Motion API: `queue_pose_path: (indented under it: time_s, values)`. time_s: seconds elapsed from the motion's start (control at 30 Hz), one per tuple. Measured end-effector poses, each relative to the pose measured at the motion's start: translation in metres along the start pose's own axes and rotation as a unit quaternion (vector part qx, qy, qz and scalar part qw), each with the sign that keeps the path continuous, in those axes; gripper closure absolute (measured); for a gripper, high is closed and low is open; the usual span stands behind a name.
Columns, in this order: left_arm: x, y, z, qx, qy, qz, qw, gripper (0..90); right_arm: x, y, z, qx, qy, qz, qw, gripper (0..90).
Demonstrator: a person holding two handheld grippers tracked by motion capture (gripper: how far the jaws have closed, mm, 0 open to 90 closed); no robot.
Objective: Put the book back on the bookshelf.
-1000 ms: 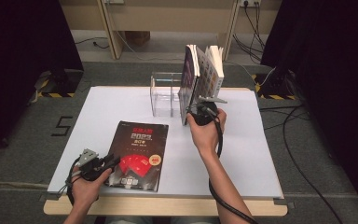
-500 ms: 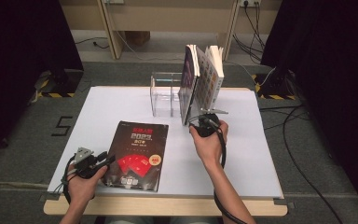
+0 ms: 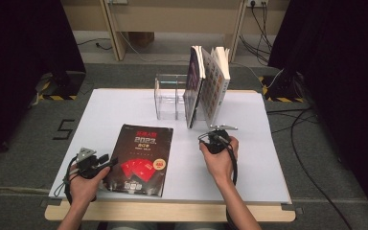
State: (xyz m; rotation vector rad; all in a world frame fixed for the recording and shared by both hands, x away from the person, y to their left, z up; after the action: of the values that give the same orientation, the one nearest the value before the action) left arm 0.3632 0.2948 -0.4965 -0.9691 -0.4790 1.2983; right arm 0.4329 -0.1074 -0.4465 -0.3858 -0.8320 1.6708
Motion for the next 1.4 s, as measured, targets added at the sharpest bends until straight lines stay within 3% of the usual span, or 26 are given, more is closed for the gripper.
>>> queue_pose_path:
  time_s: [0.07, 0.2, 0.47, 0.57, 0.7, 0.83, 0.97, 1.13, 1.27, 1.33, 1.37, 1.4]
  values:
    - [0.004, -0.003, -0.006, 0.011, -0.011, -0.006, 0.9999, 53.0, -0.001, 0.002, 0.000, 0.000, 0.001, 0.000, 1.0000, 57.1]
    - [0.012, -0.006, -0.013, 0.026, -0.021, 0.006, 0.9994, 53.4, -0.001, 0.003, 0.000, 0.002, 0.001, 0.001, 1.0000, 57.1]
    - [0.021, -0.008, -0.023, 0.046, -0.015, 0.041, 0.9980, 56.8, -0.001, 0.005, -0.001, 0.005, -0.002, 0.004, 1.0000, 57.0]
    - [0.018, -0.008, -0.024, 0.052, -0.020, 0.032, 0.9980, 54.9, 0.000, 0.005, -0.001, 0.006, -0.004, 0.004, 1.0000, 57.0]
    - [0.016, -0.008, -0.025, 0.051, -0.004, 0.064, 0.9967, 57.3, 0.002, 0.004, -0.002, 0.006, -0.007, 0.009, 0.9999, 57.0]
    - [0.008, -0.005, -0.026, 0.044, -0.030, 0.043, 0.9976, 58.4, 0.003, 0.005, -0.001, 0.007, 0.001, 0.014, 0.9999, 57.0]
    - [0.007, -0.005, -0.024, 0.048, -0.033, 0.067, 0.9960, 65.2, 0.002, 0.005, -0.003, 0.010, -0.001, 0.012, 0.9999, 57.0]
    - [-0.003, -0.006, -0.025, 0.055, -0.060, 0.061, 0.9948, 72.7, 0.004, 0.006, -0.006, 0.013, -0.004, 0.013, 0.9998, 57.0]
    - [-0.008, -0.008, -0.026, 0.061, -0.079, 0.035, 0.9944, 76.5, 0.005, 0.006, -0.008, 0.016, -0.006, 0.015, 0.9997, 57.1]
    - [-0.012, -0.009, -0.027, 0.063, -0.095, -0.007, 0.9934, 80.3, 0.005, 0.007, -0.009, 0.018, -0.006, 0.013, 0.9997, 57.0]
    - [-0.017, -0.008, -0.027, 0.064, -0.106, -0.043, 0.9913, 82.9, 0.005, 0.007, -0.009, 0.018, -0.006, 0.015, 0.9997, 57.0]
    - [-0.019, -0.008, -0.027, 0.064, -0.112, -0.061, 0.9897, 84.4, 0.006, 0.007, -0.009, 0.018, -0.005, 0.014, 0.9997, 57.0]
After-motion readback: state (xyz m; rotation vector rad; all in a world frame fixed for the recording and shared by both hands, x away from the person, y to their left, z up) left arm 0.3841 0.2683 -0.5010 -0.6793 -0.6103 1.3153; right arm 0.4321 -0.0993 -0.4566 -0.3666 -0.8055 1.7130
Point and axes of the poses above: each handheld gripper's, and its own axes: z roughly backward along the jaws, y roughly out of its underside, x roughly to its left, the point moved 1 cm from there along -z, roughly forward along the jaws, and after that the axes turned 1 degree about -y, right-handed, at the moved point
